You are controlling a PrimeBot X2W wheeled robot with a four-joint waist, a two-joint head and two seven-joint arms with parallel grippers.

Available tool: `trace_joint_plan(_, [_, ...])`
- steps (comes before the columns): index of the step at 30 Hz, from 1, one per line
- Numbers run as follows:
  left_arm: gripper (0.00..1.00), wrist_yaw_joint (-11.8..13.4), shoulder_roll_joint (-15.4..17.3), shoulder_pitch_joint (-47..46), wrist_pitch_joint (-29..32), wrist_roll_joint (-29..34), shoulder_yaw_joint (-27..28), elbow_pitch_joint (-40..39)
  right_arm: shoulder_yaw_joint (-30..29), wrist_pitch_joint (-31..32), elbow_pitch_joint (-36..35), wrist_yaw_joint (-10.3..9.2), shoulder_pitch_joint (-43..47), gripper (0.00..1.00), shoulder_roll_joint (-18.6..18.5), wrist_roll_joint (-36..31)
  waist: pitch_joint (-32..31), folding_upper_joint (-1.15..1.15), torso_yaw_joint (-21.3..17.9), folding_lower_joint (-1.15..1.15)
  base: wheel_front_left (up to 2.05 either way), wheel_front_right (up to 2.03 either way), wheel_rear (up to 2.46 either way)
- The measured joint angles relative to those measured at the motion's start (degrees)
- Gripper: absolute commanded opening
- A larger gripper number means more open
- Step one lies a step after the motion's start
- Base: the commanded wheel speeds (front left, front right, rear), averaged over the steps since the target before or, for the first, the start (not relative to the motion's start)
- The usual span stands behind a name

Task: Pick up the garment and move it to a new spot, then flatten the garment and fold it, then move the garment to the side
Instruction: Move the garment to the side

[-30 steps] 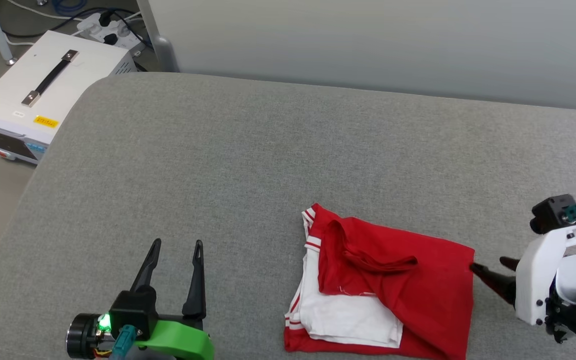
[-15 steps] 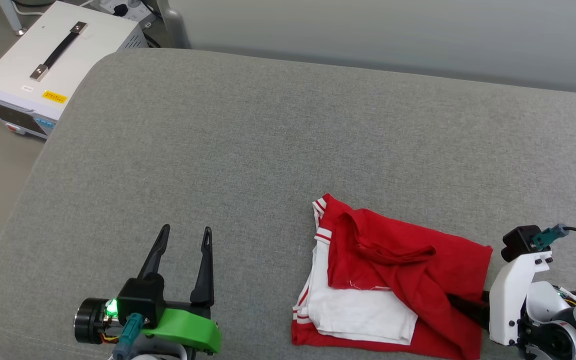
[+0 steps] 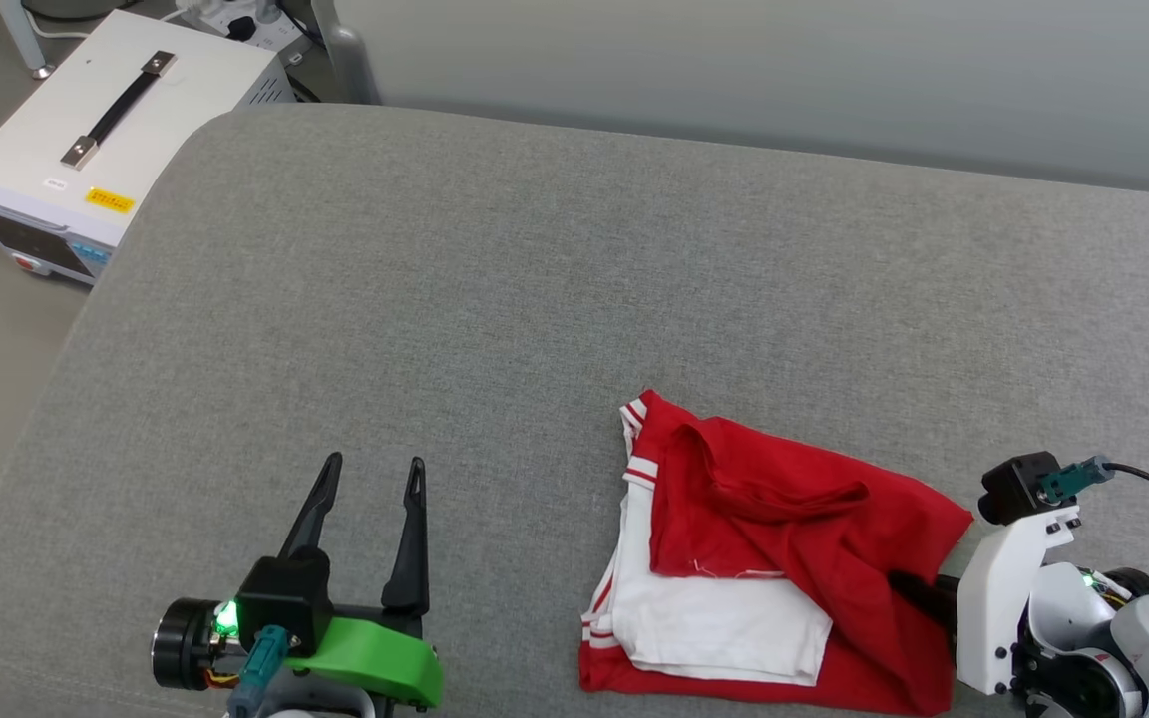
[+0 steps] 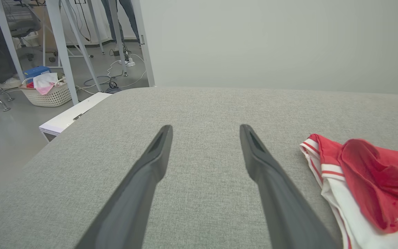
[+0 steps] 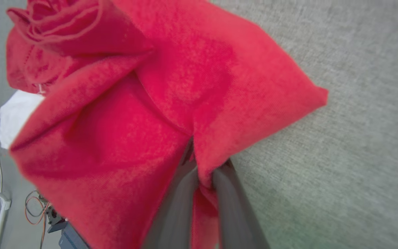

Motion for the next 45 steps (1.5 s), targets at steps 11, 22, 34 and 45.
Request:
trace_joint_plan(11, [1.0,0.33,0.0,1.53,0.01,-1.18,0.33,0.05,1.45,-5.56,-5.15,0.03,-4.16,0.0,-6.5,-0.86,-1.57,0.0,-4.21,0.0,0.0,0.0,0.0])
trace_joint_plan(22, [1.0,0.78,-0.01,1.78,0.0,-1.91,0.65,-1.09,-0.37,-5.11,-9.42,0.03,-8.16,0.0,-12.91,-4.59,-1.78,0.0,-12.07,0.0,0.0,0.0,0.0])
trace_joint_plan(34, [1.0,0.15,0.13,-1.8,0.0,-0.44,3.0,-4.89,-7.0,-5.6,-6.59,0.04,-14.09,0.0,-17.03,-7.51,4.76,0.0,-19.13,0.0,0.0,0.0,0.0])
trace_joint_plan(45, [1.0,-1.66,1.66,-9.11,0.0,1.16,4.11,-8.14,-14.02,-6.51,4.7,0.05,-22.42,0.0,-20.63,-13.95,16.86,0.0,-20.33,0.01,0.0,0.0,0.0])
